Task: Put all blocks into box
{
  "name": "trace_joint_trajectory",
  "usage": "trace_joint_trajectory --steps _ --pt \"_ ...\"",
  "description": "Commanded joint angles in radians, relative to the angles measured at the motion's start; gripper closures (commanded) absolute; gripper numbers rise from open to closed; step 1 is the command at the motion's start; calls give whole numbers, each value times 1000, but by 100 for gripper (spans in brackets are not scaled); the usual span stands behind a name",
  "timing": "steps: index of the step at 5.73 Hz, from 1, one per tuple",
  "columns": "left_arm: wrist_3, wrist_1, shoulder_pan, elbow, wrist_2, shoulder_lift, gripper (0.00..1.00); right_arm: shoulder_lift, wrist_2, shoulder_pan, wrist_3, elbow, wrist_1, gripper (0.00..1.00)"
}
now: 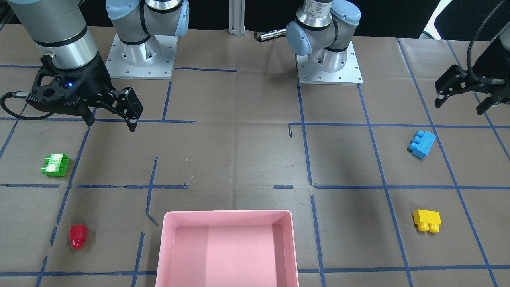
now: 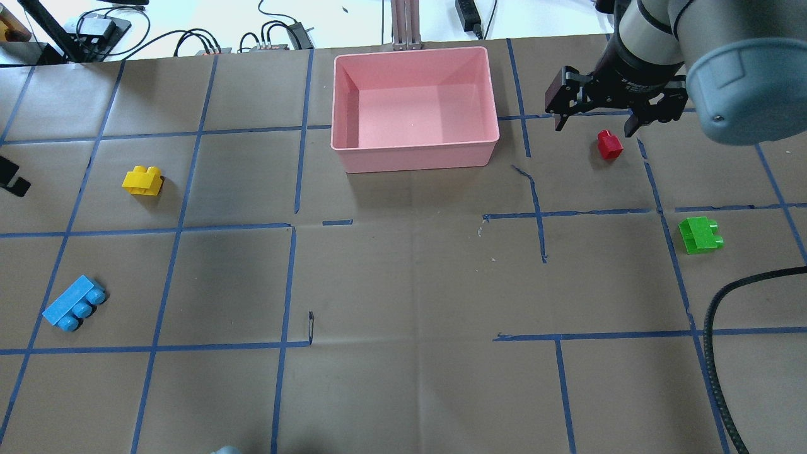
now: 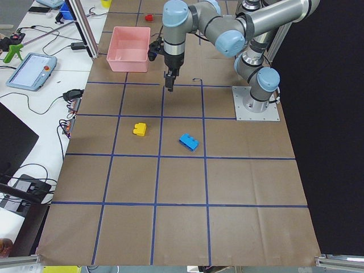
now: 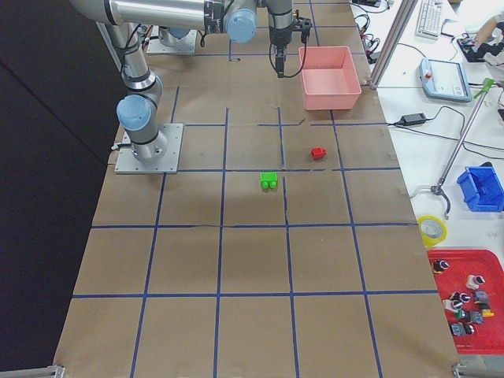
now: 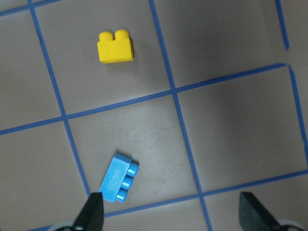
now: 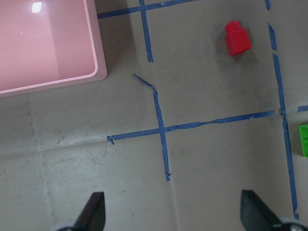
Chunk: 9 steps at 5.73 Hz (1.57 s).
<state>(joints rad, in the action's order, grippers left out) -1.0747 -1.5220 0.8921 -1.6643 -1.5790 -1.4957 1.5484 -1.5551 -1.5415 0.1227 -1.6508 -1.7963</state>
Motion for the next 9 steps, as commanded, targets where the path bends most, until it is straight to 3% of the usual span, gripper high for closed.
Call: trace_joint_trajectory --steps 1,2,3,5,6,7,9 --pt "-468 -3 -151 -48 1 25 0 1 0 14 -33 -4 2 0" --pt "-584 -12 -175 -52 5 6 0 8 -5 94 -123 -4 5 0" --pt "-664 -4 -174 -86 14 0 0 15 12 253 -308 -4 6 0" --pt "-576 177 -176 -208 17 -38 0 7 1 444 -455 -53 -5 0" --pt "-583 275 -176 -269 17 -66 0 10 -5 461 -483 -170 -94 0" --pt "-587 340 -176 -313 17 -92 0 9 -32 468 -594 -269 -312 0" --pt "-611 554 -177 -438 20 -150 1 -40 -20 482 -617 -329 -331 1"
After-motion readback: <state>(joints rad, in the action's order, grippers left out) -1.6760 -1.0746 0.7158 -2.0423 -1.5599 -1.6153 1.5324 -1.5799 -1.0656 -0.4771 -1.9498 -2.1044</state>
